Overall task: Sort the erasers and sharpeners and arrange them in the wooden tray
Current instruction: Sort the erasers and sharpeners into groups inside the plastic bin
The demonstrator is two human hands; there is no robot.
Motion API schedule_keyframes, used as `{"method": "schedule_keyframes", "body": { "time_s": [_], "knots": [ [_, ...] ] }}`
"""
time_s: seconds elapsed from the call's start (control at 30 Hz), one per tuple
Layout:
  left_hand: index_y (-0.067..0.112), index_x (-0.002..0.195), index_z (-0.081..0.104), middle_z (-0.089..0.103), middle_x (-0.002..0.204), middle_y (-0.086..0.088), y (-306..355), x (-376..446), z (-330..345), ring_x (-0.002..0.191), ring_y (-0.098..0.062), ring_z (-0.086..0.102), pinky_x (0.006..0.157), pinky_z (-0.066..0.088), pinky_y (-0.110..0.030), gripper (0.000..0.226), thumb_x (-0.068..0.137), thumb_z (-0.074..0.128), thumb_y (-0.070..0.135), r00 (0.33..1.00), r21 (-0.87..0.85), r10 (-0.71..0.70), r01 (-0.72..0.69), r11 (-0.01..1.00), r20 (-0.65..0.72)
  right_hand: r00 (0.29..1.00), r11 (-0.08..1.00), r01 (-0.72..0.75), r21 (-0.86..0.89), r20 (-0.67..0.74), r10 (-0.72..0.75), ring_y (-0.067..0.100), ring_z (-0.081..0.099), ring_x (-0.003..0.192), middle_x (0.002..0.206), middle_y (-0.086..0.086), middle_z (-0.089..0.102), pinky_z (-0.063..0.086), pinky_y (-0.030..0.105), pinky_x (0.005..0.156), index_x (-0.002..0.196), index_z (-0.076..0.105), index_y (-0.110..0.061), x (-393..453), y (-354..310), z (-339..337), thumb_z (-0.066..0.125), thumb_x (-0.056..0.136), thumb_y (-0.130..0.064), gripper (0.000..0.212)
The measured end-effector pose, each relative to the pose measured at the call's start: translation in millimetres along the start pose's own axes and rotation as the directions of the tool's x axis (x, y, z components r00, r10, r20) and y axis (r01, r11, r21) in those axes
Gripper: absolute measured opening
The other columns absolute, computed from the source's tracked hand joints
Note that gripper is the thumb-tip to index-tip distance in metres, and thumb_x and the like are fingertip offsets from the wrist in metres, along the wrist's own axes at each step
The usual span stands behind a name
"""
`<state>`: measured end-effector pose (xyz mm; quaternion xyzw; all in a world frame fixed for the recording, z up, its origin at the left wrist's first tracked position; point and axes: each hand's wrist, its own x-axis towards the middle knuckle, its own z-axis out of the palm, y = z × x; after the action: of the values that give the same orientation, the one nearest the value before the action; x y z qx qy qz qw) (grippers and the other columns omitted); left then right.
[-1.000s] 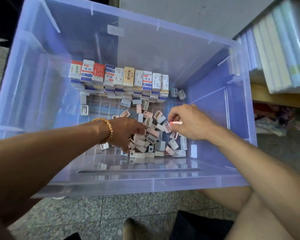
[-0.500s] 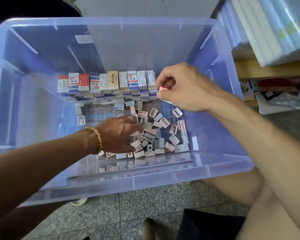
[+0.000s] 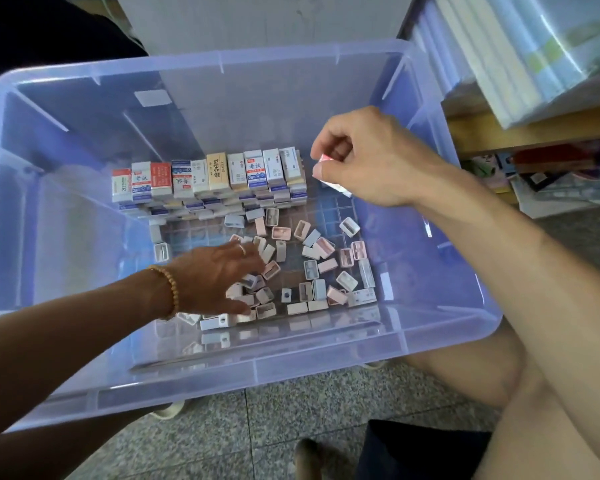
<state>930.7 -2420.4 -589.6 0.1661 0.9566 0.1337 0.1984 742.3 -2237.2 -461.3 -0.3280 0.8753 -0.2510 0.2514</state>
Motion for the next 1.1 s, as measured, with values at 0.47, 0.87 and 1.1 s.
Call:
{"method": "schedule_keyframes", "body": {
  "time_s": [0.47, 0.87, 1.1],
  "knots": [
    [0.025, 0.132, 0.056, 0.060, 0.127, 0.005, -8, 10, -16, 0.113, -0.016, 0.057, 0.090, 0.045, -0.024, 0.056, 0.080, 0.079, 0.027, 0.891, -0.216, -0.310, 0.392, 0.894, 0.333, 0.998, 0.997, 0.065, -0.036, 0.014, -0.065, 0.001, 0.052, 0.065, 0.073, -0.014, 0.056, 0.036, 0.005, 0.054, 0.093, 0.067, -0.025, 5, -9, 6, 0.069, 0.088, -0.019, 0.007],
    [0.021, 0.107, 0.063, 0.064, 0.103, 0.004, -5, 7, -28, 0.094, -0.017, 0.061, 0.079, 0.052, -0.031, 0.015, 0.093, 0.062, 0.027, 0.925, -0.207, -0.312, 0.356, 0.911, 0.216, 1.000, 0.998, -0.009, 0.062, -0.029, 0.011, 0.012, 0.059, 0.074, 0.078, -0.011, 0.060, 0.049, 0.025, 0.070, 0.102, 0.071, -0.017, 10, -5, 7, 0.068, 0.091, -0.021, 0.012],
    [0.009, 0.098, 0.061, 0.067, 0.091, -0.005, 0, 0, -55, 0.070, -0.020, 0.070, 0.058, 0.057, -0.025, 0.010, 0.095, 0.061, 0.018, 0.846, -0.638, -0.530, 0.440, 0.631, 0.059, 0.993, 0.965, -0.082, 0.249, -0.061, 0.100, 0.028, 0.071, 0.078, 0.078, 0.002, 0.068, 0.061, 0.044, 0.071, 0.092, 0.070, -0.013, 18, -10, 12, 0.072, 0.088, -0.020, 0.008]
  ]
}}
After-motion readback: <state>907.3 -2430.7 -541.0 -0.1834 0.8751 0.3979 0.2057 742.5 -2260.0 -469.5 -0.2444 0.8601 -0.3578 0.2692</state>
